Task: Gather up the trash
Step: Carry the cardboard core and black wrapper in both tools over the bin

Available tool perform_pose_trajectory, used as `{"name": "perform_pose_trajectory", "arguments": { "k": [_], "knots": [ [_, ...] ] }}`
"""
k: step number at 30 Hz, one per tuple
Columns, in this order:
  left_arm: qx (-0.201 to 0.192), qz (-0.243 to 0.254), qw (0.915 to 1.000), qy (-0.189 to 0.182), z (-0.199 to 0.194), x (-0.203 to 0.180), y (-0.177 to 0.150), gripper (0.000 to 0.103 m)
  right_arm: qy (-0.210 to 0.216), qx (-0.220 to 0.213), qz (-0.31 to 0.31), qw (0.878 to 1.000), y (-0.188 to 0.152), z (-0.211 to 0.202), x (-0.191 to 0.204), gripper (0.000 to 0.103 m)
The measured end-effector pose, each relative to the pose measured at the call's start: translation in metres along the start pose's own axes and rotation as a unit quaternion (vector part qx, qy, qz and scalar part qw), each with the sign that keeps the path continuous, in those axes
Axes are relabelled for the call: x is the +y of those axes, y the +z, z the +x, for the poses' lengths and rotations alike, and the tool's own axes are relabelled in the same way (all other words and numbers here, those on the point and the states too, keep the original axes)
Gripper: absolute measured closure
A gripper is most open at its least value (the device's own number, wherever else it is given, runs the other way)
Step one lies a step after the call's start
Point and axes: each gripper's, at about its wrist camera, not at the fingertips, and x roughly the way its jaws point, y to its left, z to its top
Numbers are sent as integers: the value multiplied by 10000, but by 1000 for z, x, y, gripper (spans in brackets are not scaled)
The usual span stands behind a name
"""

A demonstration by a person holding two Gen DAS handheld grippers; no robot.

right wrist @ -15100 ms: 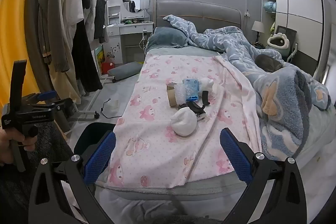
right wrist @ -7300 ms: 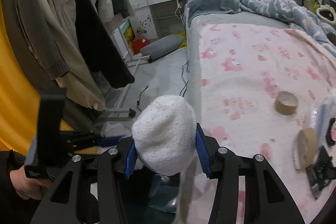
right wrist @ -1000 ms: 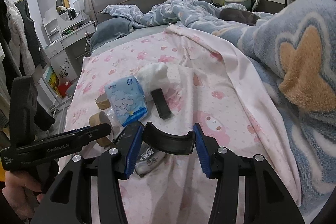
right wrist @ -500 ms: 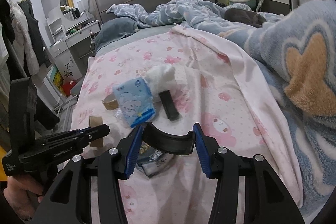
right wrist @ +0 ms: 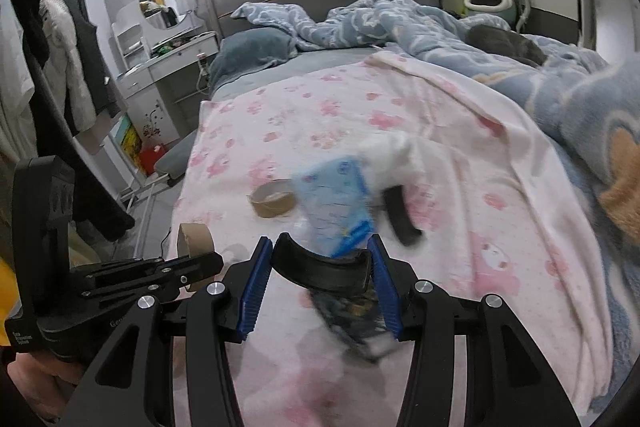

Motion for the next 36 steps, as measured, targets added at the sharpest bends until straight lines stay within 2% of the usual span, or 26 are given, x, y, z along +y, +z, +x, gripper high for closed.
{"name": "perform_pose_trajectory", "arguments": {
  "k": [9, 18, 26, 36],
  "knots": [
    [329, 43, 9990, 314, -20, 39, -10, 100, 277, 112, -243, 9993, 4, 18, 48, 53],
    [626, -218, 9964, 520, -35, 84, -28, 100, 621, 313, -466, 9965, 3, 38, 95, 53],
    [1066, -494, 9909, 657, -40, 125, -54, 100, 1001, 597, -460, 9921, -3, 54, 130, 53],
    [1468, -881, 9829, 677, -48, 171, -87, 100, 1290, 862, -760, 9850, -16, 71, 181, 53]
  ]
}}
